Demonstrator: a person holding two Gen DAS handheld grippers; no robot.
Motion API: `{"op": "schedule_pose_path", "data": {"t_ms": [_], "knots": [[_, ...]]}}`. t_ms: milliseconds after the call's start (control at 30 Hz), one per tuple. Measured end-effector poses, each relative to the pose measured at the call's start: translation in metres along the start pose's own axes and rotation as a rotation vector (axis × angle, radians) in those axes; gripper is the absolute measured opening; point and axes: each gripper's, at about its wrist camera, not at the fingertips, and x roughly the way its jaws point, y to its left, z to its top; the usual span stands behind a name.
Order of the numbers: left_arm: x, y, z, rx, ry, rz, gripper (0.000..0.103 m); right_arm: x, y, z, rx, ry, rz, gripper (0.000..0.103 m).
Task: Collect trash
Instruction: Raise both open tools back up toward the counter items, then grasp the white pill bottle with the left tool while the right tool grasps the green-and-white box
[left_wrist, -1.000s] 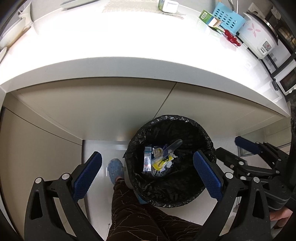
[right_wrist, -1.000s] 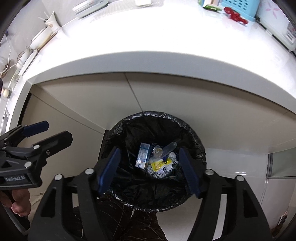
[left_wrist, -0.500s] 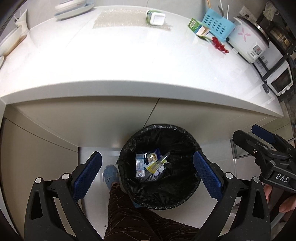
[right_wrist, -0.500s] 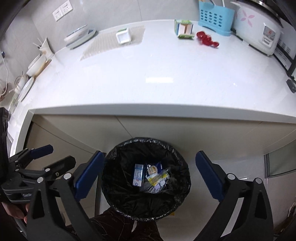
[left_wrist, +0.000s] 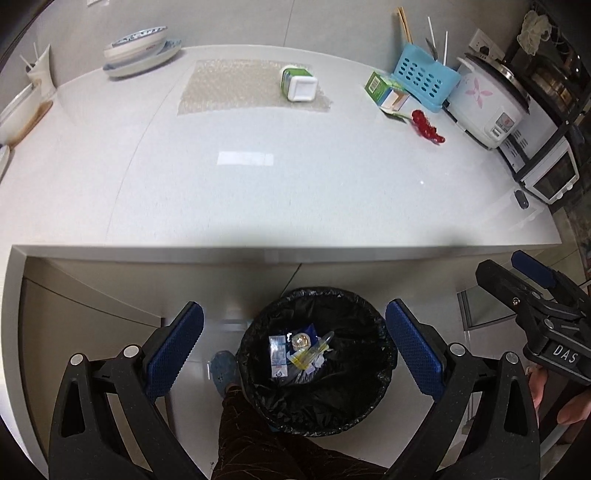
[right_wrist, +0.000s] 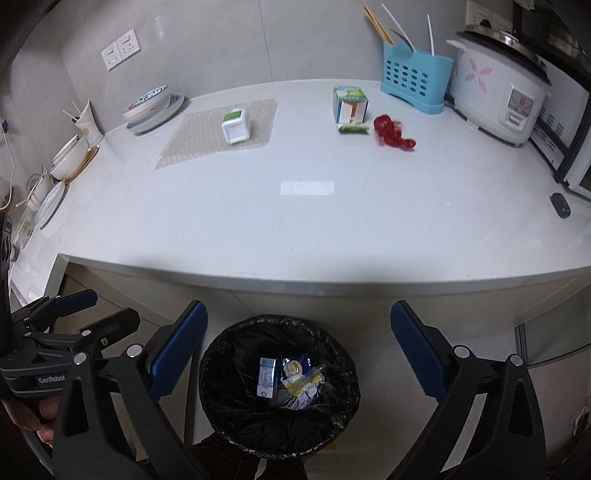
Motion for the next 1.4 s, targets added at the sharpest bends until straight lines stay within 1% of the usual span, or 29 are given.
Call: {"op": "schedule_pose_path", "data": {"t_ms": [333,733,967,1300,1400], "knots": [[-0.013,-0.002,0.045,0.046,-0.039,0.004,0.097,-0.012,-0.006,0.044,0.026,-0.068,-0.030,0.095],[-0.008,0.006,0.102,0.054,-0.058,0.016,0.096,-0.002,-0.008,0.090,0.045,-0.094,-0.068,0.095],[0.012,0.015,0.140,0.045,-0.038,0.023,0.096,0.022,-0.014,0.120,0.064,-0.077,-0.075,0.095],[0.056,0.007,0.202,0.056,0.002,0.014,0.096,0.062,-0.036,0.169,0.095,-0.050,-0.104,0.095],[0.073,0.004,0.220,0.039,0.023,0.006,0.096,0.078,-0.044,0.189,0.102,-0.041,-0.107,0.095]]}}
